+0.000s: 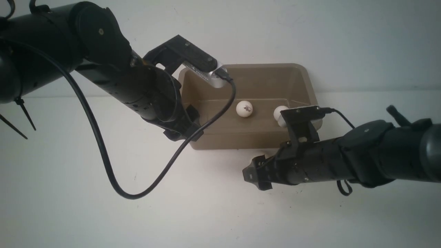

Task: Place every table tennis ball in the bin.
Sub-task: Use the right arm to clamp the table tennis ball closest to it

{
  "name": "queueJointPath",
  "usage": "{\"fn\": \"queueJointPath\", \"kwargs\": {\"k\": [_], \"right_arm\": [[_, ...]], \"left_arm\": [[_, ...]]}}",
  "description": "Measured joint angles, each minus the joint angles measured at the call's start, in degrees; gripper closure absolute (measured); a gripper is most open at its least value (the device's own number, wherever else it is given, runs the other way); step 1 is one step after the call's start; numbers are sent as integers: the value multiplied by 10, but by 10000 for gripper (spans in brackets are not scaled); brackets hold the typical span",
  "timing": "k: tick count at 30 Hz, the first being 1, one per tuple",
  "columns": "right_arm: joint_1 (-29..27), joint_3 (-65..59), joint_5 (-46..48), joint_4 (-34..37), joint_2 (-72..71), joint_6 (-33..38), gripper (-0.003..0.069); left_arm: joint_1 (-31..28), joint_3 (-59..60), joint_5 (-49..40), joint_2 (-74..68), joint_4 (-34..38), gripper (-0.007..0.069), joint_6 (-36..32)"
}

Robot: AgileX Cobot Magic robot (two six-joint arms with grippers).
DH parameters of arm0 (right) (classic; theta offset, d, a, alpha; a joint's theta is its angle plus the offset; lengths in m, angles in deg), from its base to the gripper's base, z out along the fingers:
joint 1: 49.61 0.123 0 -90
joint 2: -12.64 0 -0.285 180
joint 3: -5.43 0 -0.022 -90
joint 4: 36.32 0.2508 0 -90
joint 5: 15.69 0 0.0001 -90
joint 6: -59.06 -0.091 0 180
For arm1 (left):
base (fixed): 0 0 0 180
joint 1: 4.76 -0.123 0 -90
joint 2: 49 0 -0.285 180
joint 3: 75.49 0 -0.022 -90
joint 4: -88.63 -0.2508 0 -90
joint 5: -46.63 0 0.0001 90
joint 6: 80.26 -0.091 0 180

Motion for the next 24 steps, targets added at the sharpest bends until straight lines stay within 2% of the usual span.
{"fn": "queueJointPath", "kwargs": {"k": [13,24], "right_arm": [[0,0,-55,9,13,13,101],[0,48,-58,14,56,15,101]], "left_arm": [[0,0,0,0,0,167,0],[0,0,0,0,-1,167,0]]}}
